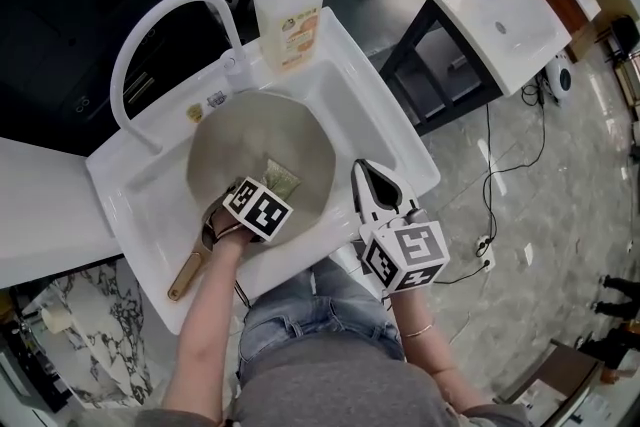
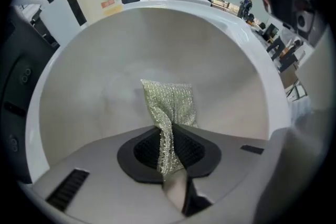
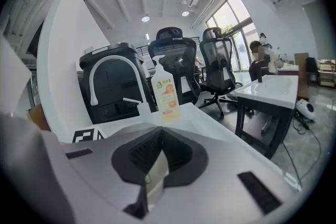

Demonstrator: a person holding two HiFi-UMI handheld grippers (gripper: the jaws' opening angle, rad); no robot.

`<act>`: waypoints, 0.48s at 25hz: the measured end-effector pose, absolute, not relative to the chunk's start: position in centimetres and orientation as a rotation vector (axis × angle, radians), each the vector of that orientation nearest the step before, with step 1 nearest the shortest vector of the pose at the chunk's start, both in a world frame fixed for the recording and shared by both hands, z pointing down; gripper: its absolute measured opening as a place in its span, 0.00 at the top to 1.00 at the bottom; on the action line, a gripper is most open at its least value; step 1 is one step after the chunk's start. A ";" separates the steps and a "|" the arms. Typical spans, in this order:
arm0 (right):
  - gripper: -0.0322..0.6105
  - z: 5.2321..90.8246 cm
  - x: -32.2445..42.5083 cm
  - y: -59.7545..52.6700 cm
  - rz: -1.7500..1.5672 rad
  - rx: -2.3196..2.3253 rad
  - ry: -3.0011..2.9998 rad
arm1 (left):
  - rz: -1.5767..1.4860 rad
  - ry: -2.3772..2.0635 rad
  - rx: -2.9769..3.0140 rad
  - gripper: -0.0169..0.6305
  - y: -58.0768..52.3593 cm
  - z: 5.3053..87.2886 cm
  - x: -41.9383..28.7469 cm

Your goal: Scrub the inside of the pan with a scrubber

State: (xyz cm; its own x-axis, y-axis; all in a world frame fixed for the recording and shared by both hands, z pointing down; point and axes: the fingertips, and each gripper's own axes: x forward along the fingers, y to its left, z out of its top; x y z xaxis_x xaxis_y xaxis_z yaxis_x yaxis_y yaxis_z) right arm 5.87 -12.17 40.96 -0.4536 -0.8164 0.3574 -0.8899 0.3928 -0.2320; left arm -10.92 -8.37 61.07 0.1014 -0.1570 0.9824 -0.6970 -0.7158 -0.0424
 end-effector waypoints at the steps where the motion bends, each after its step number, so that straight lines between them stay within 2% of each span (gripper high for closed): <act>1: 0.93 41.0 5.7 -12.2 0.585 1.522 -2.462 | 1.670 -0.854 1.949 0.88 -8.6 61.0 -11.4; 12: 0.93 41.2 3.1 -12.6 0.574 1.449 -2.480 | 1.873 -1.101 1.899 0.87 -11.3 60.0 -16.9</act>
